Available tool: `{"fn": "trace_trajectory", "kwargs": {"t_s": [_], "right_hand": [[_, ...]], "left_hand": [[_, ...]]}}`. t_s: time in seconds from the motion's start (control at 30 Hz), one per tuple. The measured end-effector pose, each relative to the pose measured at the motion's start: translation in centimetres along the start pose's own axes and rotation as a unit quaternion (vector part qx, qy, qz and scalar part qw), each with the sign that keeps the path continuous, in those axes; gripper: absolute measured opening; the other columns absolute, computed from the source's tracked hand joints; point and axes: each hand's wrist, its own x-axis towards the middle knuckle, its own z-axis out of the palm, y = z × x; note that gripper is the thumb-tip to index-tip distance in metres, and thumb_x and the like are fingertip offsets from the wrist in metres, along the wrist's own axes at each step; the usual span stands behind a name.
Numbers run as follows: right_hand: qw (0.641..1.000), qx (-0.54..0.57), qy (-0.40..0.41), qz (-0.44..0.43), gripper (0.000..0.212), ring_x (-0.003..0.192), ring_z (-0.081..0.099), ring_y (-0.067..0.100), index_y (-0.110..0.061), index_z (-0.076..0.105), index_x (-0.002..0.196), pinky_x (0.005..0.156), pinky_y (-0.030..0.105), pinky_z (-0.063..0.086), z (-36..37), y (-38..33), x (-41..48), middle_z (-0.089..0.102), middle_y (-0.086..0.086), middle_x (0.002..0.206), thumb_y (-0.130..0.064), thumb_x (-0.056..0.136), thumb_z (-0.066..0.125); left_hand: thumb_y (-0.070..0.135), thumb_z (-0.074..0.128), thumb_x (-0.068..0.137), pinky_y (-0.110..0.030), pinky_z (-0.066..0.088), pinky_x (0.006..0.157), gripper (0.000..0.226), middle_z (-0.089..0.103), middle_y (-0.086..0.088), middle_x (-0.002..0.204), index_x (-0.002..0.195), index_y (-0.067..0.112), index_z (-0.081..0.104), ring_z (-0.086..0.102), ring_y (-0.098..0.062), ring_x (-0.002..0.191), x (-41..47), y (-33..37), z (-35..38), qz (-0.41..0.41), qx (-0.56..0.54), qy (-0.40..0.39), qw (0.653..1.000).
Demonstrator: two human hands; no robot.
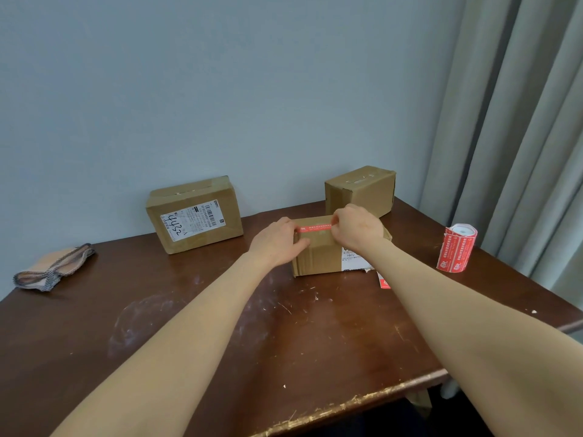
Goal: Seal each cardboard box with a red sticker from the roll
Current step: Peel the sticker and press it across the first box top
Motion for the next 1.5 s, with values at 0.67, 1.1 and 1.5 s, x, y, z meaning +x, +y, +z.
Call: {"fn": "trace_trajectory", "kwargs": {"t_s": [0.67,1.1,1.5], "right_hand": [[1.0,-0.016,-0.002,-0.025,0.036,0.112,0.046,0.026,-0.021,0.068,0.117,0.087,0.036,0.038,1.5,0.8,0.8,0.053,0.005,0.119,-0.019,0.095,0.039],[0.999,-0.026,-0.037,-0.022,0.039,0.115,0.042,0.028,-0.016,0.066,0.118,0.09,0.038,0.037,1.3,0.7,1.0,0.048,0.007,0.125,-0.012,0.095,0.034],[0.999,-0.031,-0.01,-0.044,0.039,0.112,0.046,0.026,-0.018,0.07,0.114,0.083,0.036,0.041,1.1,1.0,-0.2,0.054,0.004,0.121,-0.009,0.094,0.038]], "left_hand": [[0.044,0.037,0.099,-0.038,0.042,0.1,0.052,0.037,-0.01,0.149,0.136,0.008,0.048,0.045,-0.026,0.13,-0.2,1.2,1.5,-0.038,-0.007,0.014,0.999],[0.048,0.028,0.1,-0.039,0.041,0.1,0.056,0.019,-0.005,0.157,0.147,0.017,0.032,0.043,-0.029,0.132,0.7,0.6,1.2,-0.044,-0.001,-0.049,0.998],[0.045,0.034,0.1,-0.035,0.05,0.082,0.046,0.047,-0.001,0.14,0.127,0.018,0.059,0.059,-0.022,0.11,-0.4,0.6,1.3,-0.017,0.068,0.037,0.997]]}}
